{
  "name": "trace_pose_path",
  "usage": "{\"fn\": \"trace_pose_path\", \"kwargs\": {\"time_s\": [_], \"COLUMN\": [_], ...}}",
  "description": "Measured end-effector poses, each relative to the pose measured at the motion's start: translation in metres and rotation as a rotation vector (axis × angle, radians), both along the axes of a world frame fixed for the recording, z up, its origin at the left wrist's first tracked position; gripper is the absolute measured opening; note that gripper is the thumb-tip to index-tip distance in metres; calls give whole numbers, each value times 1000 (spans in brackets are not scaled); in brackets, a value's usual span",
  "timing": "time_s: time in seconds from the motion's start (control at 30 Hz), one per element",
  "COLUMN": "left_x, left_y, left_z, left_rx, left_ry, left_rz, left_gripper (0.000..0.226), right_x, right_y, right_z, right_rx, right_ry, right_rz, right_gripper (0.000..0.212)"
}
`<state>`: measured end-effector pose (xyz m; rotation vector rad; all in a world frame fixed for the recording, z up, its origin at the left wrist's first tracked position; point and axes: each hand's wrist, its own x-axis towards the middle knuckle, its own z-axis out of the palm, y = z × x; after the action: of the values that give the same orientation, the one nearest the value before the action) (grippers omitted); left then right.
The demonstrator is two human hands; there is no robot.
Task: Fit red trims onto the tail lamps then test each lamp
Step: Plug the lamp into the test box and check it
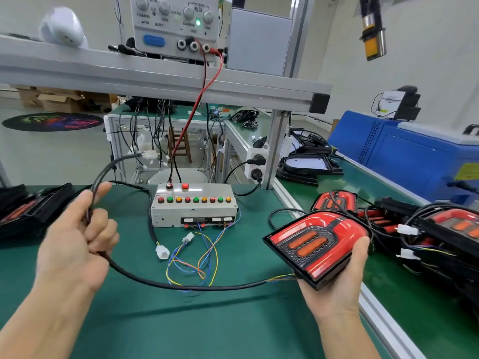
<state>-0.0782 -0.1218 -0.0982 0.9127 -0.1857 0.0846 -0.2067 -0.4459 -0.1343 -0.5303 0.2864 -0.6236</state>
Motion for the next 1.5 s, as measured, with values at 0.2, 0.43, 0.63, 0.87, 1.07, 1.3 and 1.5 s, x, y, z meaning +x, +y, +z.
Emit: {"fn": "trace_pose_path", "kwargs": {"time_s": [0.2,0.43,0.63,0.87,1.07,1.3,1.5], "left_x": [-5,1,3,3,1,-2,1], "left_y": [-35,-53,-58,-59,-62,-61,-61], "left_z": [-10,-35,-55,-64,-65,-64,-70], "left_rx": [66,293,338,316,315,316,357], "left_ry": [-109,-270,-276,-275,-259,-270,-259], "left_rz": [214,224,219,208,197,186,193], "left_gripper": [24,25,24,39,40,26,39], "right_x": [6,12,22,34,42,44,42], "right_y": [12,-2,-14,-22,-31,-34,-35], "right_z": [12,34,50,65,76,77,64], "right_rx": [-169,-134,-99,-77,-99,-128,-103], "right_ry": [-54,-25,-11,-82,-107,-99,-52], "right_rz": [51,7,-57,-62,-59,-39,-9], "right_gripper": [64,72,83,87,86,89,87]}}
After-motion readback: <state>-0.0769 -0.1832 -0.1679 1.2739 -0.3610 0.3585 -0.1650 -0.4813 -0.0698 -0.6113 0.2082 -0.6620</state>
